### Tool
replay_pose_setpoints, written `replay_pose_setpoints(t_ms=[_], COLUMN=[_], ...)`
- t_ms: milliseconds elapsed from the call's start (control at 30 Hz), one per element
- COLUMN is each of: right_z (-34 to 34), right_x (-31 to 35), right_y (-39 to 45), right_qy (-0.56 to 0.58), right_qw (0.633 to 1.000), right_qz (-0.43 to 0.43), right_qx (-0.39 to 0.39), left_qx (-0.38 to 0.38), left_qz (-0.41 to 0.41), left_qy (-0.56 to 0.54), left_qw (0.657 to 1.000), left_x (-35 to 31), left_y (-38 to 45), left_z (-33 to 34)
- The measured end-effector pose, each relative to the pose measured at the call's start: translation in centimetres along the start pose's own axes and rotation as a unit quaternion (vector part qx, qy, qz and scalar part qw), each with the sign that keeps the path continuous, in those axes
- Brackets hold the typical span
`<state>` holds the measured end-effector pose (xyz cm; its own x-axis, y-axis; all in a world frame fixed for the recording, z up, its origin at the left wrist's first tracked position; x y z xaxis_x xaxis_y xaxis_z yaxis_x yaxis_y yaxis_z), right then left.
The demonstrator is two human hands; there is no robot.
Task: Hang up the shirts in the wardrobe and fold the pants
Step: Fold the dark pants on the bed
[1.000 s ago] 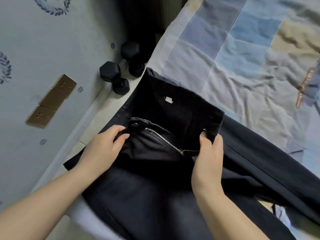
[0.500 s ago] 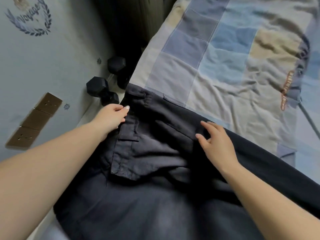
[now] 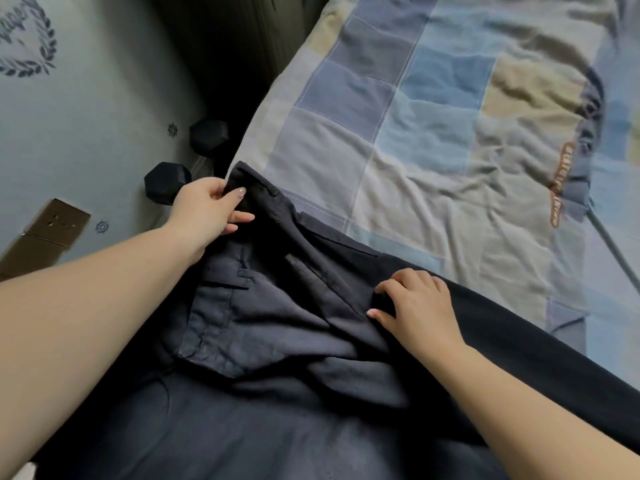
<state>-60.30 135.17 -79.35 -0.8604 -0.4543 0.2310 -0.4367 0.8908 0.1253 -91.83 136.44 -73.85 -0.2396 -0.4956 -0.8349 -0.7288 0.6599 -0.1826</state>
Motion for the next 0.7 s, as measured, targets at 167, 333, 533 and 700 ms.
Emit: replay_pose_setpoints(t_ms=[167, 333, 533, 700], right_z=[0.4, -3.7, -6.3, -5.5], right_x=[-1.8, -3.4, -5.7, -9.7], right_y=[1.4, 3.5, 4.0, 10.8], right_qy=[0.002, 0.252, 0.146, -0.002], right_qw=[0.999, 0.962, 0.982, 0.987], right_qz=[0.049, 0.110, 0.096, 0.153], right_qx=[0.011, 0.001, -0.069, -0.050], left_qx=[-0.016, -0.040, -0.068, -0.011], left_qz=[0.026, 0.014, 0.014, 0.029], left_qy=[-0.027, -0.050, -0.053, 0.038], left_qw=[0.999, 0.998, 0.996, 0.999], left_x=[-2.9, -4.1, -4.7, -3.9], left_y=[1.3, 3.5, 4.6, 5.1], left_z=[0.7, 0.8, 2.0, 4.3])
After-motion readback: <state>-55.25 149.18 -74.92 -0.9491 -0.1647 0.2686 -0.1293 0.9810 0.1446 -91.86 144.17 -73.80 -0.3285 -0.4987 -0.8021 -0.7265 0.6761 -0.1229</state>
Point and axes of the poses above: each hand's wrist, its own y-axis towards the middle knuckle, its own z-axis out of the palm, x = y × z, the point moved 10 cm from there along y, towards the middle knuckle, and after that the axes turned 15 degrees about -x, right-handed, at the moved point
